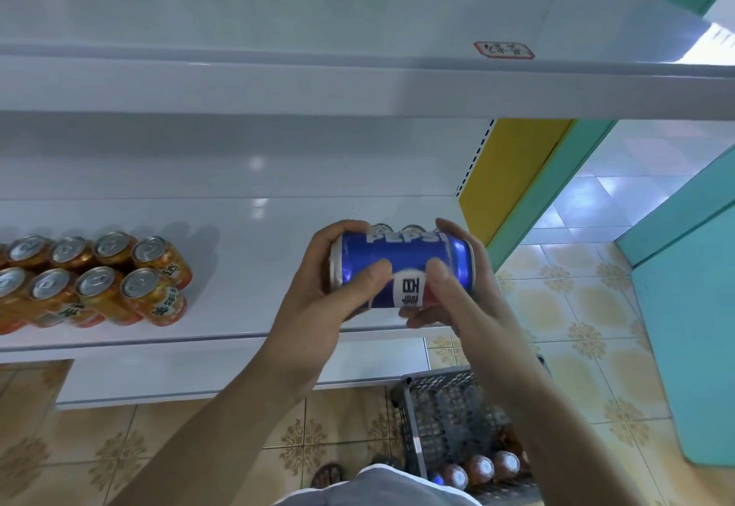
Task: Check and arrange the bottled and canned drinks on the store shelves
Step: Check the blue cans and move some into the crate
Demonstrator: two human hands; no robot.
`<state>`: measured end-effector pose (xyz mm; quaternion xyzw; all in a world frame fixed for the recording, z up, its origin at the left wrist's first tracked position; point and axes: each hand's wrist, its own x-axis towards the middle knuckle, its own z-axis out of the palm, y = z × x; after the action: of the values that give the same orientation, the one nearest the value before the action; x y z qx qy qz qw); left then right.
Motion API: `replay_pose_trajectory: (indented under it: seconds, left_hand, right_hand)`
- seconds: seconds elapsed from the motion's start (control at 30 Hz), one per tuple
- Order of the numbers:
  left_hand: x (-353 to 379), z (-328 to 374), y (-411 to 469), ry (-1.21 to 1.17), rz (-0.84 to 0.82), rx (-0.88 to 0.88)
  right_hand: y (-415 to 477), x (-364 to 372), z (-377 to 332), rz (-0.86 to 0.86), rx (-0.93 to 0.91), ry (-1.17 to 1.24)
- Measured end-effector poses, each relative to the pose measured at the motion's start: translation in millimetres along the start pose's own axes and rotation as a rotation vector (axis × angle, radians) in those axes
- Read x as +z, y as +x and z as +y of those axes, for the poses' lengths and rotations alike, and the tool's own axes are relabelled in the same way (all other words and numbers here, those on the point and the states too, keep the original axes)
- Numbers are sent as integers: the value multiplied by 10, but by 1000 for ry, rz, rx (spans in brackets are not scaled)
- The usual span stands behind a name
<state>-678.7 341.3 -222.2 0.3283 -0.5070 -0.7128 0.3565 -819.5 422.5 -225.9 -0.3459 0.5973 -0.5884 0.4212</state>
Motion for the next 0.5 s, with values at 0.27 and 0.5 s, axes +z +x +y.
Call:
replay_pose_trajectory:
  seconds: [0.27, 0.5]
  left_hand:
    - [-12, 18, -51, 149, -124, 155]
    - [-103, -67, -52, 413, -350, 261]
  right_hand:
    - [38, 87, 102, 93, 295, 367]
    - [-12, 109, 307, -84, 630, 663]
